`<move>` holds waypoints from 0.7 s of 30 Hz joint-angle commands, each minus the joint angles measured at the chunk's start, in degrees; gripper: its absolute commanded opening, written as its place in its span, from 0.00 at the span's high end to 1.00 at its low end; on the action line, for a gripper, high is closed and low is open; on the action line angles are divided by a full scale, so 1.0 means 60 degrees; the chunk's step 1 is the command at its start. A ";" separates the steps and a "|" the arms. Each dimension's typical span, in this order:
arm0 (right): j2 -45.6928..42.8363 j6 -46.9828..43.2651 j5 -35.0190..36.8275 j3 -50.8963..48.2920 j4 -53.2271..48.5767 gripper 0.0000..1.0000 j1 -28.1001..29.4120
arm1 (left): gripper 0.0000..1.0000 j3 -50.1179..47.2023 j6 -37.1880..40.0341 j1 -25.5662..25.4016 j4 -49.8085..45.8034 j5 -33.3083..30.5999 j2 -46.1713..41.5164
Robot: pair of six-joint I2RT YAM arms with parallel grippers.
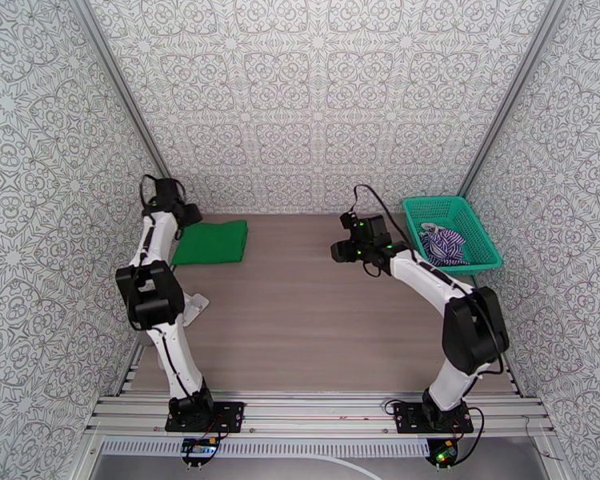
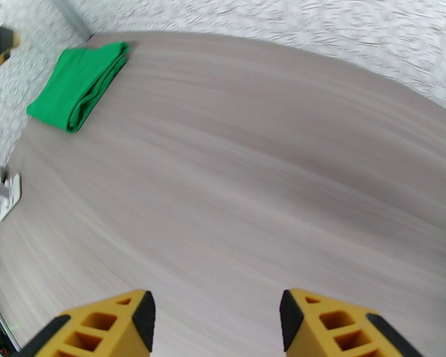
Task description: Fold and stack the mixed laundry pile
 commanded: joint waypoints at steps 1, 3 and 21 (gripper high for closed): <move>-0.0938 0.0169 0.1266 0.0542 -0.1492 0.39 -0.0405 | 0.48 -0.2073 -0.0084 -0.0884 0.1820 0.1740 -0.0785; -0.1247 0.0184 0.1710 0.0733 -0.2156 0.37 -0.0948 | 0.47 -0.3369 -0.0146 -0.1369 0.3037 0.2605 -0.1547; 0.3598 0.0030 0.2162 0.4892 -0.4239 0.28 -0.5424 | 0.46 -0.7658 -0.0595 -0.4421 0.7102 0.6337 -0.4013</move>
